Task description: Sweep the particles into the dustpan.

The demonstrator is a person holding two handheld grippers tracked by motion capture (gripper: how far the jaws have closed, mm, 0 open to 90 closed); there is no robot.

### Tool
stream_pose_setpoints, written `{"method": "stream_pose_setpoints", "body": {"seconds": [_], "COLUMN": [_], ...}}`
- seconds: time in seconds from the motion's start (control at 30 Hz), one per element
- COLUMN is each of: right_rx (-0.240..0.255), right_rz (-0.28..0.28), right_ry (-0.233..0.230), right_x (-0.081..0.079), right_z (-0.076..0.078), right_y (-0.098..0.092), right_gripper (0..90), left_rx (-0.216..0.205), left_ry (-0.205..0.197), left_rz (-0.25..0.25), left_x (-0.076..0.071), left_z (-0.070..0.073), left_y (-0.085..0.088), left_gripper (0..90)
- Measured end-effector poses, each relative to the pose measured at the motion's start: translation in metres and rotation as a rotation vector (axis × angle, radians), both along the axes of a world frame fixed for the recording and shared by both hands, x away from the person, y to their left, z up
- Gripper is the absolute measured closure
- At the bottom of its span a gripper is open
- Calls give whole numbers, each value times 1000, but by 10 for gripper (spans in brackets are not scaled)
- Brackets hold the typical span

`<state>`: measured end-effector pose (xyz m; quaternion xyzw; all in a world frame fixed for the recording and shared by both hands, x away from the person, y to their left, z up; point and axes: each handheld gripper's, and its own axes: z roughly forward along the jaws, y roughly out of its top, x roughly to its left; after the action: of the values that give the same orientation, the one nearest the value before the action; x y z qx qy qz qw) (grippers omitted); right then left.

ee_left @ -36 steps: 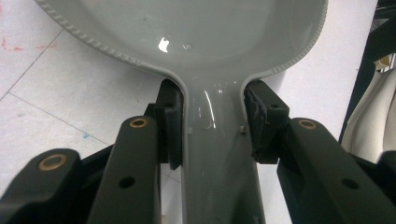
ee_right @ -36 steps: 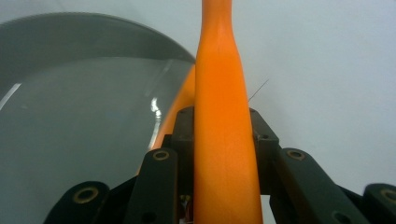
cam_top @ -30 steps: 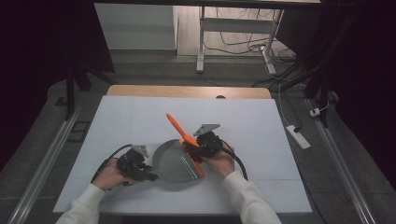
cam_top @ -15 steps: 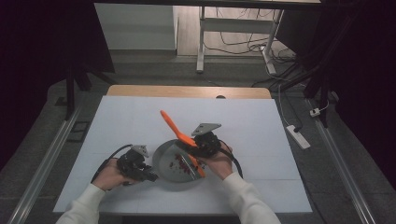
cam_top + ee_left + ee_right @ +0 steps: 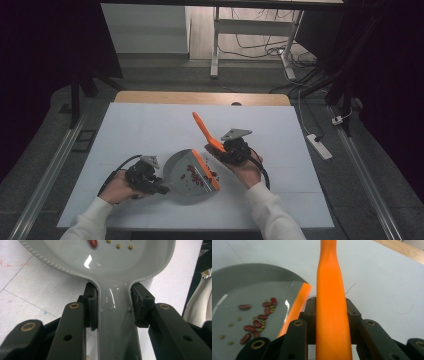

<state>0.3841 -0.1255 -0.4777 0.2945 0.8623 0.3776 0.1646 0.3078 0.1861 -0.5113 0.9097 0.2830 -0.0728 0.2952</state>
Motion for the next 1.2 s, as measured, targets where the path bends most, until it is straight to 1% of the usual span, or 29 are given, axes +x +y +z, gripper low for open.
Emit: {"method": "stream_pose_setpoints", "body": {"seconds": [0.07,0.2,0.27,0.43,0.5,0.57,0.63,0.73,0.77,0.8,0.83,0.9,0.93,0.97,1.0,1.03,1.1,1.13,1.2], "right_rx": [-13,-55,-66,-61,-64,-44,-50,-23,-32,-31,-21,34,34,52,52,52,51,47,49], "right_rz": [-5,-2,-2,26,28,31,31,45,47,51,54,84,84,122,142,142,164,155,128], "right_ry": [8,13,27,42,43,57,47,74,65,66,72,94,94,103,101,101,77,47,27], "right_x": [1,3,4,0,-1,-4,-6,-9,-10,-10,-11,-14,-14,-17,-19,-19,-23,-24,-22], "right_z": [-4,-12,-15,-17,-17,-18,-18,-18,-18,-18,-18,-15,-15,-13,-12,-12,-8,-3,2], "right_y": [1,7,10,18,19,21,23,25,27,28,29,31,31,36,40,40,43,41,34], "right_gripper": [699,699,699,699,699,699,699,699,699,699,699,699,699,699,699,699,699,699,699], "left_rx": [0,-4,-1,-4,-1,-4,-4,-2,-2,1,-3,1,1,1,0,0,1,1,2], "left_ry": [0,1,0,1,0,1,2,3,4,2,2,1,1,2,2,0,-1,0,0], "left_rz": [-1,3,0,4,1,5,3,1,2,-3,2,-3,-3,-3,-3,-3,-4,-4,-5], "left_x": [0,0,0,0,0,-1,0,0,0,0,0,0,0,0,0,0,0,0,0], "left_z": [0,0,0,0,0,0,0,-1,-1,-1,-1,-1,-1,-1,-1,-1,-1,-1,-1], "left_y": [0,0,0,-1,0,-1,-1,-1,-1,0,-1,0,0,0,0,0,0,0,0], "left_gripper": [618,618,618,618,618,618,618,618,618,618,618,618,618,618,618,618,618,618,618]}}
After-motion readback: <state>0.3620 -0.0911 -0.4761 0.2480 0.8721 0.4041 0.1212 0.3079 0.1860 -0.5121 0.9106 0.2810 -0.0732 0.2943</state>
